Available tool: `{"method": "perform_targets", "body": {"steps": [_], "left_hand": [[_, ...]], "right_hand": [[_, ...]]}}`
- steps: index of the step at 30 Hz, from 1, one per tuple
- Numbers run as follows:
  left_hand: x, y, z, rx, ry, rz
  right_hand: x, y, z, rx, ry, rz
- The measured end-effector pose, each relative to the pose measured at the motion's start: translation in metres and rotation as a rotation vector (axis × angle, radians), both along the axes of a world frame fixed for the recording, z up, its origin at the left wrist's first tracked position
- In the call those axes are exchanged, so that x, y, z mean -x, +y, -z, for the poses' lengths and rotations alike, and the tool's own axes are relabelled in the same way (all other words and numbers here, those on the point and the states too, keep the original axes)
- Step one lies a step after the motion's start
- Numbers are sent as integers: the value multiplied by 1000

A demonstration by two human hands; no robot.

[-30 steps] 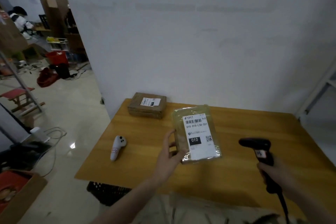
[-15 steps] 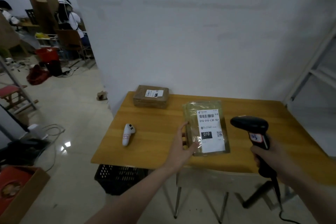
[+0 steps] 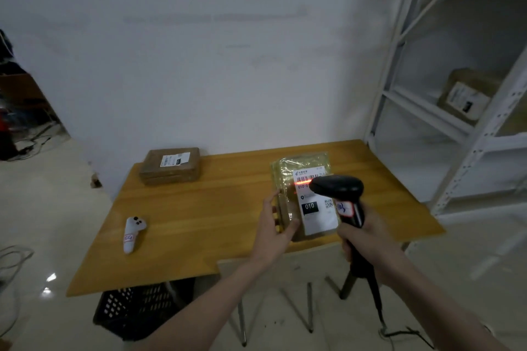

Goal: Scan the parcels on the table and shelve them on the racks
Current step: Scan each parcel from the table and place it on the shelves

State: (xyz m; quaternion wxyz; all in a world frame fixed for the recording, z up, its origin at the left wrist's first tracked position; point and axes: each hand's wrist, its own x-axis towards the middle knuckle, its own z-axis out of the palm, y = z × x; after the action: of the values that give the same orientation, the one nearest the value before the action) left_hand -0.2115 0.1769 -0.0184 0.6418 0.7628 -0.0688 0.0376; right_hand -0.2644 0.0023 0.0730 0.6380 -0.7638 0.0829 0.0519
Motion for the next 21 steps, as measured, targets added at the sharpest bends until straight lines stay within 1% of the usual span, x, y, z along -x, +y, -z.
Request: {"method": "perform_targets", "body": {"steps": [5,12,16,21], "left_hand": [[-1,-67,-1,-2,-11,22],[-7,-145,1,87,23,90],[-24,-167,4,114,67,58],[-55,-181,12,141,126,9]], "right_hand": [[1,-64,-3,-28,8,27],[-1,-158,-1,-50,-25,84],[-21,-207,19,-41,35,155],[-72,-249,63,-50,162,208]]}}
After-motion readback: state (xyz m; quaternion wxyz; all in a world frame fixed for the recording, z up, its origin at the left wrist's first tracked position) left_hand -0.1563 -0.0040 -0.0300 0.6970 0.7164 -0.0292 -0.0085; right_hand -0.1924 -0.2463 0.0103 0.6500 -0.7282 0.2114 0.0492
